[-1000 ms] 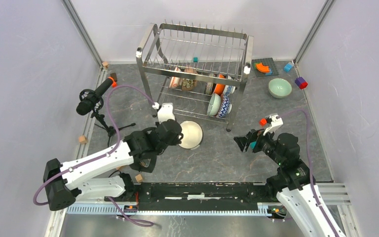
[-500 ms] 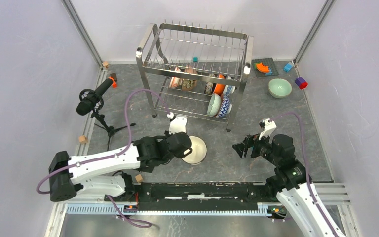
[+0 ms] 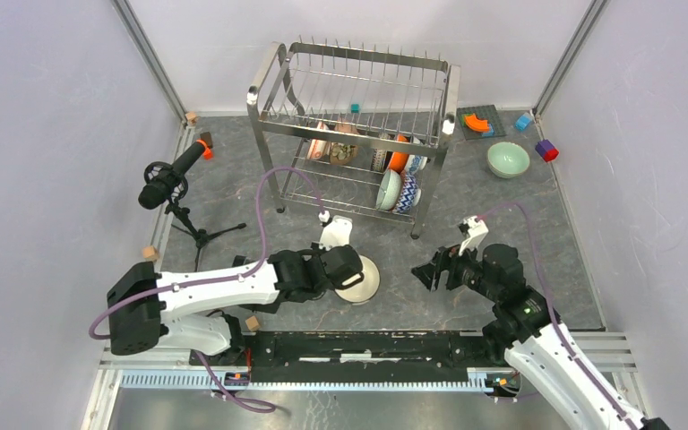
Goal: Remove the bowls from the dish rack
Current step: Place the bowl at the center of the board.
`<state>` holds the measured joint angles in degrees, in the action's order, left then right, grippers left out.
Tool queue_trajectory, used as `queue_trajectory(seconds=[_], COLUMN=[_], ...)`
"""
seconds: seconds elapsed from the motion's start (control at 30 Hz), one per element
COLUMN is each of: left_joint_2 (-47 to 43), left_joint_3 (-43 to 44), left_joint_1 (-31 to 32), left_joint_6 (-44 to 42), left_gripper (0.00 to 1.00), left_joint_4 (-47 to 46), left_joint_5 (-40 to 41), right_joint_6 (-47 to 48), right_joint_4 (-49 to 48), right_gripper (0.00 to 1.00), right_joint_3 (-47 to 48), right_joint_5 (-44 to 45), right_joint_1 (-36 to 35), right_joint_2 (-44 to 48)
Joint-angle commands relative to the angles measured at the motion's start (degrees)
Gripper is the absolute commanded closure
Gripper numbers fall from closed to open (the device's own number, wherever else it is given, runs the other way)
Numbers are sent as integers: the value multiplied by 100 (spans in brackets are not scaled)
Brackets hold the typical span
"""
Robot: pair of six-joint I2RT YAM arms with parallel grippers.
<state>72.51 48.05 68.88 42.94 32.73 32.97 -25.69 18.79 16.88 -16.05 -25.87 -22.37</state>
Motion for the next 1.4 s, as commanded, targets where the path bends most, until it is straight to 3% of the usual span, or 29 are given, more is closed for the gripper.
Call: queue_trajectory(seconds=[0.0,0.23,0.37,0.47,0.7,0.9,1.37], left_joint_2=[185,281,280,188,97,114,144], left_joint_3=[64,-39,-121,-233,-330,-341,-294], left_joint_1=[36,31,29,43,85,162,380], left_joint_6=[447,961,1207,1392,1680,1786,1983], left_gripper=[98,98,98,98,98,98,98], left_joint_4=[-553,-559,-555,-552,-313,-311,-274], left_joint_5=[299,481,478,529,775,867,1072], right_joint_6=[-252,-652,-915,-1085,-1470,-1407,-1048], right_joint_4=[-312,-948,-1066,-1155,-1755,-1837,-1494], right_gripper=[14,15,16,17,20,22,41], right_joint_3=[69,124,470,680,899,1321,1745], right_joint_5=[714,1636,2781,3375,3898,3832,3878], right_joint_1=[-693,-2040,-3209,-3651,-3906,-3968,-3979], right_joint_2=[-313,-976,-1677,-2137,-2616,-3398,-4390])
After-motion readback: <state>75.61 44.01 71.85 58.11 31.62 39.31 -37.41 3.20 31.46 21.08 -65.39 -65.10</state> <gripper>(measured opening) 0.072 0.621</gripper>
